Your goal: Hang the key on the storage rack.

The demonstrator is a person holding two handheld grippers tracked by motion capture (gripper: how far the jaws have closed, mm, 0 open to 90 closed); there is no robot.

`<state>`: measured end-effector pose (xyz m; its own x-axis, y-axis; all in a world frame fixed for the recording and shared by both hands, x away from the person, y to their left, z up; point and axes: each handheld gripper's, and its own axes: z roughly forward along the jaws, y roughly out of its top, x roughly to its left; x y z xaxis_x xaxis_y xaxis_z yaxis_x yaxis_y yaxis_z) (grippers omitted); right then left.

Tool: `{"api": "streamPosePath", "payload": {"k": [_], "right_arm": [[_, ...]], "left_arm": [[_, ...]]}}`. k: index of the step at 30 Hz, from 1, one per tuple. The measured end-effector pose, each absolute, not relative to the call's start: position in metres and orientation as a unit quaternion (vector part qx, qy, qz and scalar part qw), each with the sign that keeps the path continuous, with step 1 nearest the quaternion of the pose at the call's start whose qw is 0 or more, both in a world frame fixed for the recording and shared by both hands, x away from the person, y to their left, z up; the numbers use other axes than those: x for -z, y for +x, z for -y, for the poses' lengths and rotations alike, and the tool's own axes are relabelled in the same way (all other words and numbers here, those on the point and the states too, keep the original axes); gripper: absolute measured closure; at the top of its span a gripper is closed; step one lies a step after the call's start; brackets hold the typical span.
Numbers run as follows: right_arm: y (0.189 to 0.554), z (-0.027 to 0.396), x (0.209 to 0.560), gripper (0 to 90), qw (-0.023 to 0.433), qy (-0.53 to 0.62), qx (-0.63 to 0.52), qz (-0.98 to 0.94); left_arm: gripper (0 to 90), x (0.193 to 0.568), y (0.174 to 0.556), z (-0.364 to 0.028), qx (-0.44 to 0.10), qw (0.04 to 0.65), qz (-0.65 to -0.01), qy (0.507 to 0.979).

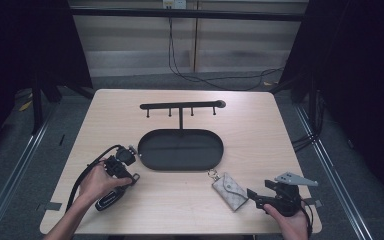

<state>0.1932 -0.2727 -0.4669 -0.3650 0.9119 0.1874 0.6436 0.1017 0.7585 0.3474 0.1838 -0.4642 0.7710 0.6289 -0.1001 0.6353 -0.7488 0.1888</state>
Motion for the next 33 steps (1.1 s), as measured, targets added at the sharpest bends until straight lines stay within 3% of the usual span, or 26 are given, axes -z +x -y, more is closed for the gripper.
{"api": "streamPosePath", "payload": {"k": [33], "right_arm": [[0.195, 0.272, 0.468, 20.8, 0.162, 0.54, -0.395, -0.725]], "left_arm": [[70.4, 0.464, 0.353, -0.166, 0.011, 0.041, -0.326, 0.945]]}}
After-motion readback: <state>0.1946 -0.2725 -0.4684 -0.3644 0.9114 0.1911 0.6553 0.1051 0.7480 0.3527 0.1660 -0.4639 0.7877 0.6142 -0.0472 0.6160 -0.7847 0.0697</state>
